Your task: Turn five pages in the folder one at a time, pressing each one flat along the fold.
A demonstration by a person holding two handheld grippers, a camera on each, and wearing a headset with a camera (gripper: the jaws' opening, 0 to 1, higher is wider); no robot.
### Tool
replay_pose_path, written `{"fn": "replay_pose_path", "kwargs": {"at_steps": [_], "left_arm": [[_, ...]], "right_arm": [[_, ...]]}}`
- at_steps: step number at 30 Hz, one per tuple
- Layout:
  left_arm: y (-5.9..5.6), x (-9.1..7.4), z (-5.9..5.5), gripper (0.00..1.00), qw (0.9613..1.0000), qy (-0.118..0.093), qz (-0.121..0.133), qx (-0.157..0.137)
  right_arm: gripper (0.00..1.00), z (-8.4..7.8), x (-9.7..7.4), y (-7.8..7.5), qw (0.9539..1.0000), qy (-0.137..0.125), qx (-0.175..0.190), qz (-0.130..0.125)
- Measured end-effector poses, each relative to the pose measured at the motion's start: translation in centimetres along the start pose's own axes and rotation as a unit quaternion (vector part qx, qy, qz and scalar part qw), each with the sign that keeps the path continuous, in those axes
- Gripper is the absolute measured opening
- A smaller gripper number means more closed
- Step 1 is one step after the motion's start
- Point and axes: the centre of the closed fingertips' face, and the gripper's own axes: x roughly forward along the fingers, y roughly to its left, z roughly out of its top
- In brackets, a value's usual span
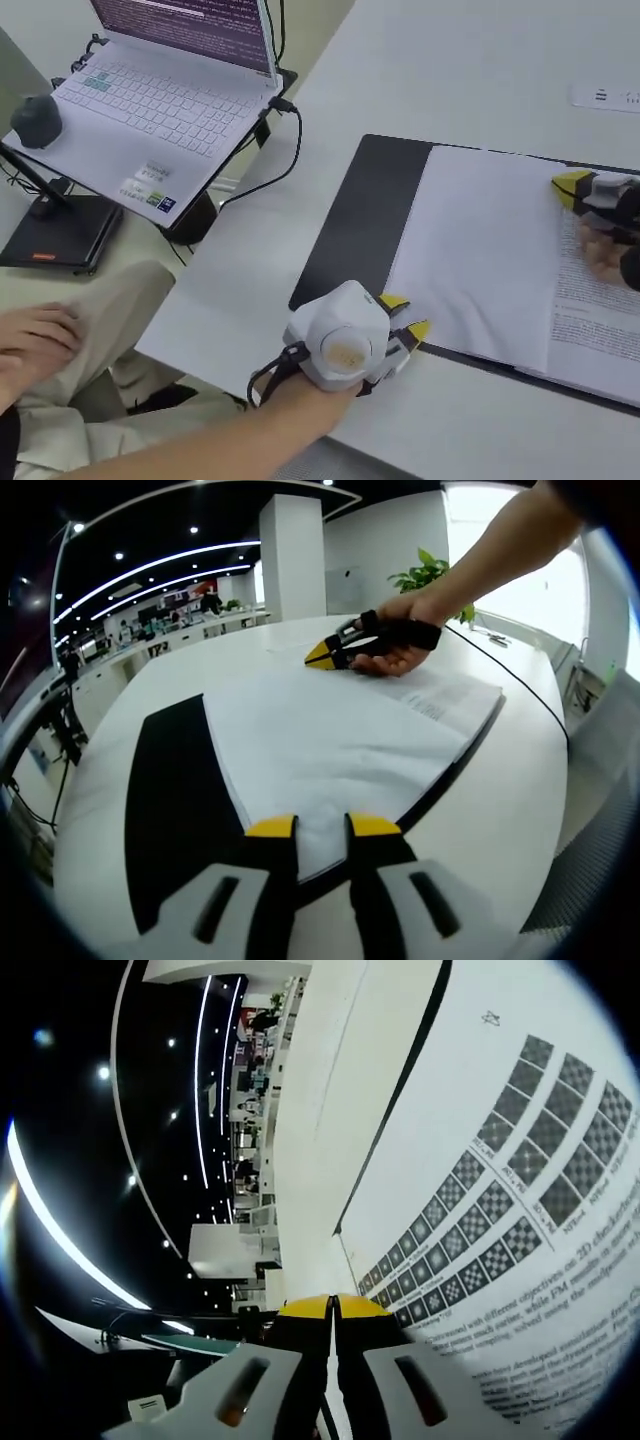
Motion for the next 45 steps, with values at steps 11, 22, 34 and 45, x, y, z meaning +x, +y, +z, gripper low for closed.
{"fn": "replay_pose_path", "kwargs": {"at_steps": [11,22,34,45], "left_arm": [[-0.1,0.0,0.0,0.17,1.0,0.002,0.0,0.002],[0.0,0.0,-0.1,0.17,1.0,0.005,0.0,0.002],[-0.1,-0.1,0.0,0.17,1.0,0.005,0.0,0.0],[-0.2,-0.2,0.1,0.17,1.0,0.002,0.0,-0.001]], "right_arm": [[0.0,-3.8,-2.9,-0.7,0.9986,0.053,0.0,0.003],[0.0,-7.6,-5.4,-1.5,0.9924,0.121,-0.009,0.018],[0.0,-12.7,-8.5,-3.0,0.9827,0.179,-0.047,0.012],[0.0,-16.4,-11.6,-4.1,0.977,0.204,-0.062,0.005]]}}
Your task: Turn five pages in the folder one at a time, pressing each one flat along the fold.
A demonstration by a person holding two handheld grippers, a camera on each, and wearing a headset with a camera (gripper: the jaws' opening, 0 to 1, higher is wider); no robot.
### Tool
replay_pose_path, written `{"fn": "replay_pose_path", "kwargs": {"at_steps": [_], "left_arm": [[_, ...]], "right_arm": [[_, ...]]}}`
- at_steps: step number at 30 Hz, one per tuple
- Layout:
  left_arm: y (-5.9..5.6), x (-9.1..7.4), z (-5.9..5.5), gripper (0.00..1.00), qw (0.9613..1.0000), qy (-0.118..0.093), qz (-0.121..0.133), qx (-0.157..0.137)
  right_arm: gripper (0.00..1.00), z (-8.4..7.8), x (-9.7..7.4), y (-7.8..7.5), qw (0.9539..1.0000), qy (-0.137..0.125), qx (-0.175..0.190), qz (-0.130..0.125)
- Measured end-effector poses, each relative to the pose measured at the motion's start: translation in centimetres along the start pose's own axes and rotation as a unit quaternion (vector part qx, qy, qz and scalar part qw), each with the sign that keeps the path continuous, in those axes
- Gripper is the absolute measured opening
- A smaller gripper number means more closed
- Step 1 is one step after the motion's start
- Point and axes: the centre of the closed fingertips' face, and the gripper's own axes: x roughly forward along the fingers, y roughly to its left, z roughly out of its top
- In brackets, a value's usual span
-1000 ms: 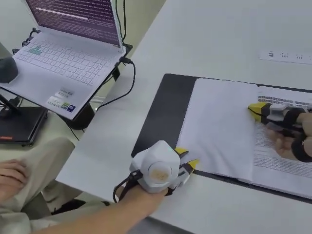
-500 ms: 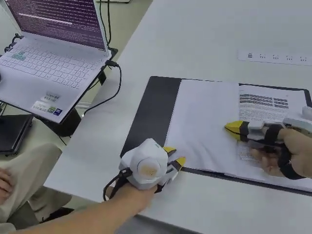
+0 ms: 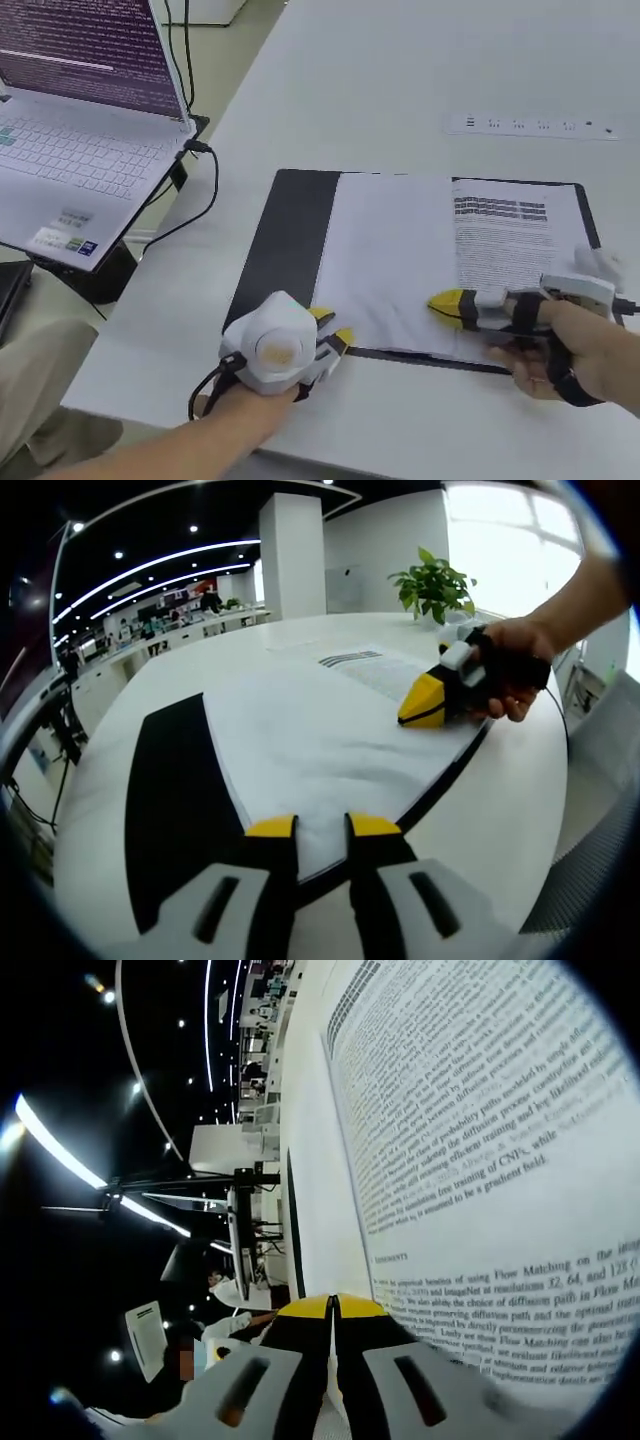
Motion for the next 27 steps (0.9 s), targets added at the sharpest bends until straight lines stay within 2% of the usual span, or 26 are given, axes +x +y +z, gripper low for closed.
{"fn": "replay_pose_path", "kwargs": {"at_steps": [9,13,14,15,16,17,18,19,21,23,25,27], "left_arm": [[0.0,0.0,0.0,0.17,1.0,-0.002,0.001,-0.005],[0.0,0.0,0.0,0.17,1.0,-0.001,0.001,-0.006],[0.0,0.0,0.0,0.17,1.0,-0.001,0.001,-0.005],[0.0,0.0,0.0,0.17,1.0,0.0,0.001,-0.005],[0.0,0.0,0.0,0.17,1.0,0.0,0.002,-0.007],[0.0,0.0,0.0,0.17,1.0,0.0,0.002,-0.006],[0.0,0.0,0.0,0.16,1.0,0.001,0.003,-0.005],[0.0,0.0,0.0,0.16,1.0,0.002,0.004,-0.005],[0.0,0.1,0.1,0.16,0.9999,0.006,0.005,-0.015],[0.1,0.1,0.1,0.16,0.9996,0.009,0.007,-0.024],[0.1,0.0,0.0,0.16,0.9987,0.019,0.007,-0.047],[0.1,-0.1,0.1,0.17,0.9976,0.027,0.007,-0.063]], "right_arm": [[0.0,-3.2,-1.1,-0.3,0.9999,0.008,0.01,0.006],[0.0,-5.3,-1.9,-0.4,0.9995,0.02,0.024,0.01],[0.0,-5.9,-2.1,-0.4,0.999,0.03,0.033,0.009],[0.0,-6.9,-2.4,-0.9,0.9979,0.053,0.038,-0.005],[0.0,-7.9,-2.7,-2.4,0.9966,0.074,0.007,-0.036],[0.0,-8.7,-3.0,-2.7,0.9956,0.085,0.007,-0.04],[0.0,-8.9,-3.1,-2.4,0.9964,0.077,0.021,-0.026],[0.0,-9.0,-3.2,-2.3,0.9965,0.076,0.025,-0.023],[0.0,-9.5,-4.0,-1.0,0.9979,0.06,0.024,-0.002],[0.0,-9.9,-4.5,-0.1,0.9982,0.057,0.016,0.003],[0.0,-9.8,-5.2,1.0,0.9988,0.047,0.005,0.011],[0.0,-9.5,-6.0,2.7,0.9991,0.027,0.004,0.033]]}}
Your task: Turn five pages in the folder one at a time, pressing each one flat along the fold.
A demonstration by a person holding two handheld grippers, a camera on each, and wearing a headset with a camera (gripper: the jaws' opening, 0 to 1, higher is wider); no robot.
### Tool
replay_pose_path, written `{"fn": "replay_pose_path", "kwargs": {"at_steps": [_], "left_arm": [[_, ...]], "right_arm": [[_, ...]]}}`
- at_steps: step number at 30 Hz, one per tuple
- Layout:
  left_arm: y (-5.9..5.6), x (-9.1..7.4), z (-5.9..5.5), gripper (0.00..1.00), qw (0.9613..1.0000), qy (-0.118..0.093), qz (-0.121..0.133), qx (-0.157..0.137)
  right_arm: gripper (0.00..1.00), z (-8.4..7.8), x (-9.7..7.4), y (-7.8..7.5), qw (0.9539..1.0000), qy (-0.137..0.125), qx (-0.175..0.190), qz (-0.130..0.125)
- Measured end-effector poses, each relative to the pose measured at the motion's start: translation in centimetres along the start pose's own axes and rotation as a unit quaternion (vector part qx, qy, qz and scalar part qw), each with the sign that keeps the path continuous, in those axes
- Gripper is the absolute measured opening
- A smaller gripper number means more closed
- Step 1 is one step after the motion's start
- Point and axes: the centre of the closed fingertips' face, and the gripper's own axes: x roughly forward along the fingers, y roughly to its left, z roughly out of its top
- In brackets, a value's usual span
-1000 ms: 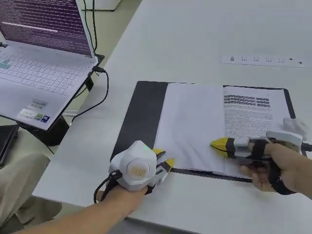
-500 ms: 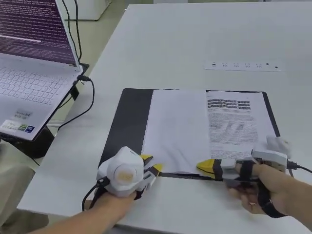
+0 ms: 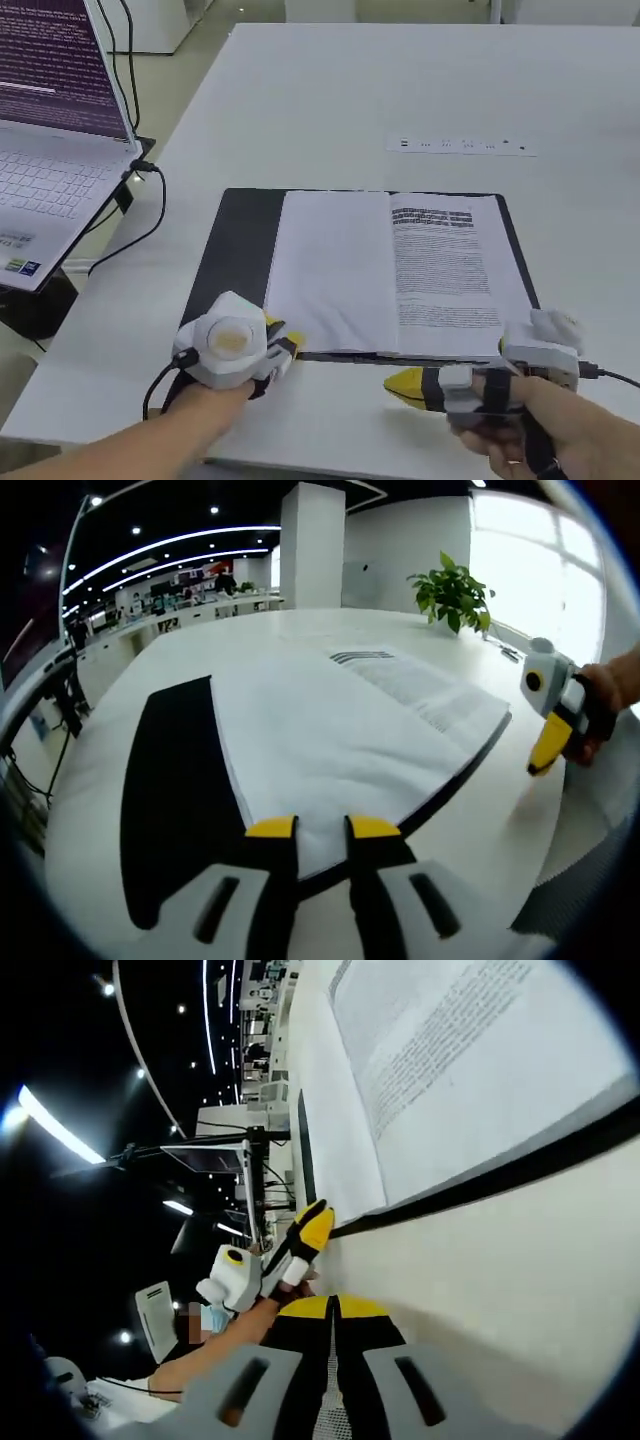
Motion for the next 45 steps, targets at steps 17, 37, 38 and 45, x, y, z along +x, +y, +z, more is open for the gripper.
{"fn": "replay_pose_path", "kwargs": {"at_steps": [17,37,38,45], "left_arm": [[1.3,-6.7,3.5,0.38,0.9951,-0.036,0.013,-0.091],[-0.3,-15.0,5.0,0.81,0.9901,-0.067,0.047,-0.114],[-0.4,-15.1,5.2,0.83,0.9899,-0.07,0.047,-0.114],[-1.5,-15.3,6.6,0.87,0.9928,-0.074,0.052,-0.078]], "right_arm": [[0.0,3.9,-8.2,4.6,0.9742,-0.164,-0.142,-0.06],[0.83,5.5,-17.8,4.0,0.8223,-0.249,-0.403,-0.315],[0.86,5.4,-18.1,4.1,0.8155,-0.252,-0.412,-0.318],[0.88,5.3,-18.9,4.8,0.8123,-0.284,-0.414,-0.297]]}}
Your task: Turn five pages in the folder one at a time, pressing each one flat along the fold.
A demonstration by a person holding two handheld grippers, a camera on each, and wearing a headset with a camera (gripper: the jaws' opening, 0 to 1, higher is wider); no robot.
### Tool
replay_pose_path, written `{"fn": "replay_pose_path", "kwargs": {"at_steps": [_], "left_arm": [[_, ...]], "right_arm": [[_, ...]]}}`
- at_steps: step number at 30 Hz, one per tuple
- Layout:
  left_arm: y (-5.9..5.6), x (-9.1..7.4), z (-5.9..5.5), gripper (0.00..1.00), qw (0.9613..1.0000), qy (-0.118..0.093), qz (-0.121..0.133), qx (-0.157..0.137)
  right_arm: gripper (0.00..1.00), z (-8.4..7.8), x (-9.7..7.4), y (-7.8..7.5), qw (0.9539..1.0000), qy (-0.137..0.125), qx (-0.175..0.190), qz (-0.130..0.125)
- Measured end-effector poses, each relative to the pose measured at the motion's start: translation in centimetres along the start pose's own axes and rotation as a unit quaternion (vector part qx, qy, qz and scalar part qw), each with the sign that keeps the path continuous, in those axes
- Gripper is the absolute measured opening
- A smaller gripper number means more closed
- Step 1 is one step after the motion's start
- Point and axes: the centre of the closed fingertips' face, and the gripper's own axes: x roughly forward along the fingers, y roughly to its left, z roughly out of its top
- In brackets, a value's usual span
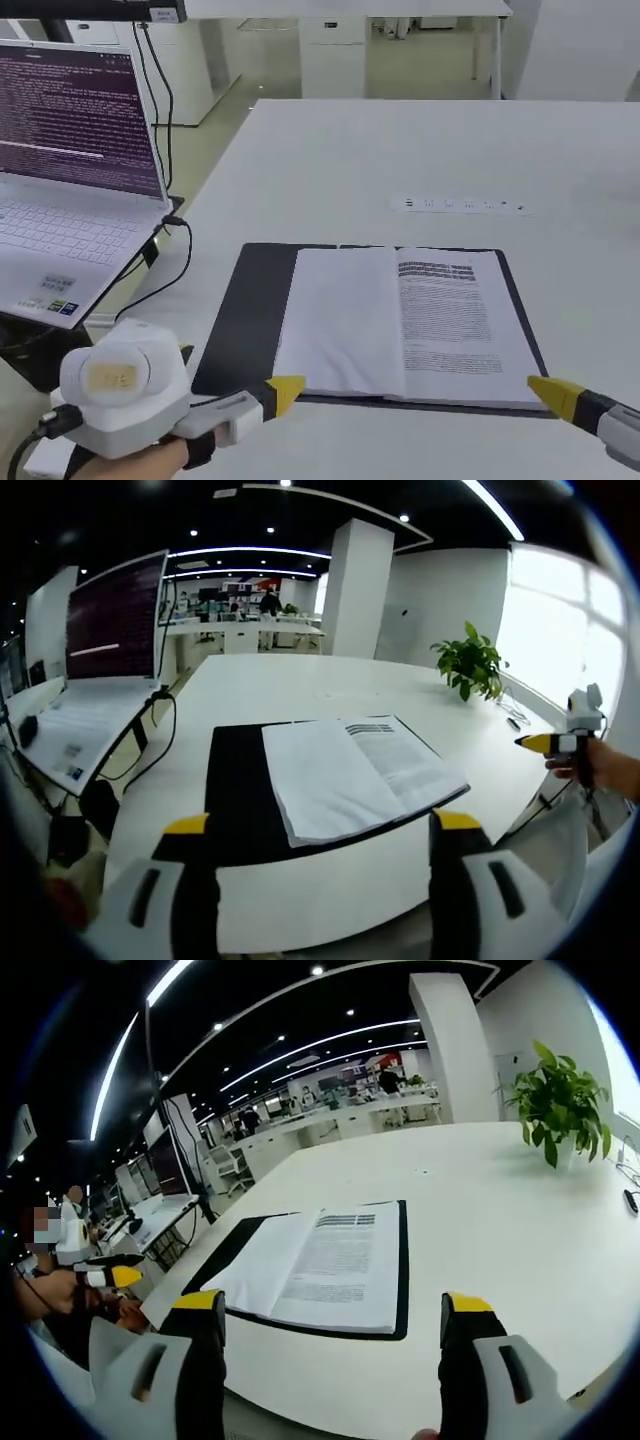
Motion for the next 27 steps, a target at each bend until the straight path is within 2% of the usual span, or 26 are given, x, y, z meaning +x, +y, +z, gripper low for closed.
{"fn": "replay_pose_path", "kwargs": {"at_steps": [6,11,14,18,27], "left_arm": [[-0.7,0.4,0.2,0.88,1.0,0.001,-0.004,-0.001],[-1.0,0.3,0.4,0.88,1.0,-0.002,-0.005,-0.001],[-1.0,0.3,0.1,0.89,1.0,0.001,-0.003,-0.002],[-1.0,0.2,-0.6,0.91,0.9999,0.009,-0.002,-0.005],[-1.2,0.2,-0.8,0.93,0.9999,0.011,0.002,-0.009]], "right_arm": [[0.88,-0.8,0.2,0.6,0.9999,0.011,-0.007,0.009],[0.88,-0.4,0.4,0.8,0.9998,0.009,-0.014,0.014],[0.87,-0.2,0.5,0.6,0.9999,0.006,-0.007,0.015],[0.87,-1.0,0.7,0.3,0.9998,0.014,-0.004,0.016],[0.87,-1.6,0.5,-0.1,0.9997,0.019,0.006,0.015]]}}
